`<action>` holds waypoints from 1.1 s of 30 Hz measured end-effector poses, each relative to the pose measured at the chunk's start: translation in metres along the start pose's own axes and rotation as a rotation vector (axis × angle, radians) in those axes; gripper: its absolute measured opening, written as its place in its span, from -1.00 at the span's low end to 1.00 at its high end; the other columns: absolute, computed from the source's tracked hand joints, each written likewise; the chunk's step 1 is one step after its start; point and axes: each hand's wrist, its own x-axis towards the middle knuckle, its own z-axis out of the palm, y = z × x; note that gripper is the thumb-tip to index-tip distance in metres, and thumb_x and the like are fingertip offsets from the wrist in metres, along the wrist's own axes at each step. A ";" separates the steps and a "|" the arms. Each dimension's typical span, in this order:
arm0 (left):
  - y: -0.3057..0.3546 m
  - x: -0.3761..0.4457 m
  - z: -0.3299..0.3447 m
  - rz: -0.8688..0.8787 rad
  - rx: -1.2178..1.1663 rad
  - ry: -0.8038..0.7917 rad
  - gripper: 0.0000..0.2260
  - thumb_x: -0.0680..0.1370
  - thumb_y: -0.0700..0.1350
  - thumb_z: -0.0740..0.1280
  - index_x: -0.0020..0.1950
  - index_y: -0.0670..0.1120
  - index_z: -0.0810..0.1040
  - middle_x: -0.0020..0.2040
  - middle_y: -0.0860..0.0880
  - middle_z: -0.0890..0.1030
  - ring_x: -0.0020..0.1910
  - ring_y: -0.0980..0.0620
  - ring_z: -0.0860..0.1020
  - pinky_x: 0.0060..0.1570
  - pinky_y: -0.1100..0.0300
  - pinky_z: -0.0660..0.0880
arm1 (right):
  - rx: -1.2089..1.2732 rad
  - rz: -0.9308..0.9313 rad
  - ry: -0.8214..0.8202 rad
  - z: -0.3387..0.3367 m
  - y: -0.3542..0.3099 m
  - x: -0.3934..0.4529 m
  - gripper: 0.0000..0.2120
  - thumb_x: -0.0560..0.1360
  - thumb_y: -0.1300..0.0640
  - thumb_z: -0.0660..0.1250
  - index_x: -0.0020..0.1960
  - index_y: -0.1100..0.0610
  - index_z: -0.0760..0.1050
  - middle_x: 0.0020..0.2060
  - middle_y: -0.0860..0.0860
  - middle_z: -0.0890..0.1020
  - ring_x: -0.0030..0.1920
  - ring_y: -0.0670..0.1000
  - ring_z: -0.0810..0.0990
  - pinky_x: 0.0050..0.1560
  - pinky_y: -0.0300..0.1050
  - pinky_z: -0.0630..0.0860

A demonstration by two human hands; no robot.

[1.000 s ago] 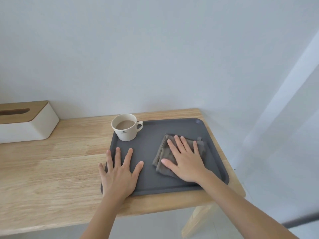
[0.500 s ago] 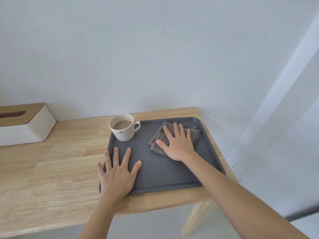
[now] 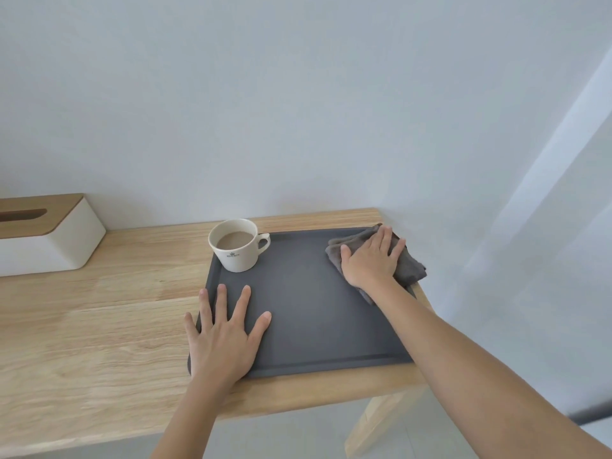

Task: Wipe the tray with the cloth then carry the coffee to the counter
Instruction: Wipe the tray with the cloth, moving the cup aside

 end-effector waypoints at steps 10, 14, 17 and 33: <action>0.002 0.000 -0.003 0.008 -0.020 -0.006 -0.39 0.51 0.37 -0.19 0.53 0.23 -0.13 0.60 -0.03 -0.08 0.55 -0.14 -0.24 0.46 -0.19 -0.11 | 0.106 -0.516 -0.040 0.011 -0.015 -0.032 -0.25 0.54 -0.29 -0.13 0.55 0.17 -0.13 0.57 0.06 -0.11 0.55 0.03 -0.16 0.53 0.12 -0.19; 0.002 -0.001 -0.003 0.008 -0.025 -0.001 -0.41 0.52 0.35 -0.17 0.53 0.23 -0.14 0.60 -0.03 -0.08 0.55 -0.13 -0.24 0.46 -0.18 -0.11 | 0.107 -0.774 -0.063 0.017 0.003 -0.084 -0.27 0.54 -0.31 -0.12 0.56 0.09 -0.14 0.56 -0.04 -0.13 0.54 -0.06 -0.21 0.54 0.11 -0.17; 0.001 -0.001 -0.002 0.008 -0.024 -0.005 -0.40 0.51 0.36 -0.18 0.53 0.23 -0.14 0.60 -0.02 -0.09 0.55 -0.12 -0.25 0.47 -0.18 -0.12 | 0.058 -0.837 -0.068 0.017 0.032 -0.095 -0.28 0.51 -0.37 -0.18 0.55 -0.04 -0.19 0.55 -0.13 -0.17 0.53 -0.09 -0.27 0.53 0.14 -0.22; 0.002 0.000 -0.002 0.000 -0.047 0.002 -0.40 0.52 0.36 -0.19 0.54 0.22 -0.10 0.60 -0.03 -0.08 0.55 -0.11 -0.25 0.46 -0.22 -0.16 | 0.236 -0.642 0.009 0.004 0.040 -0.081 -0.39 0.59 -0.21 -0.05 0.55 0.01 -0.04 0.57 -0.01 -0.03 0.55 0.01 -0.18 0.51 0.23 -0.21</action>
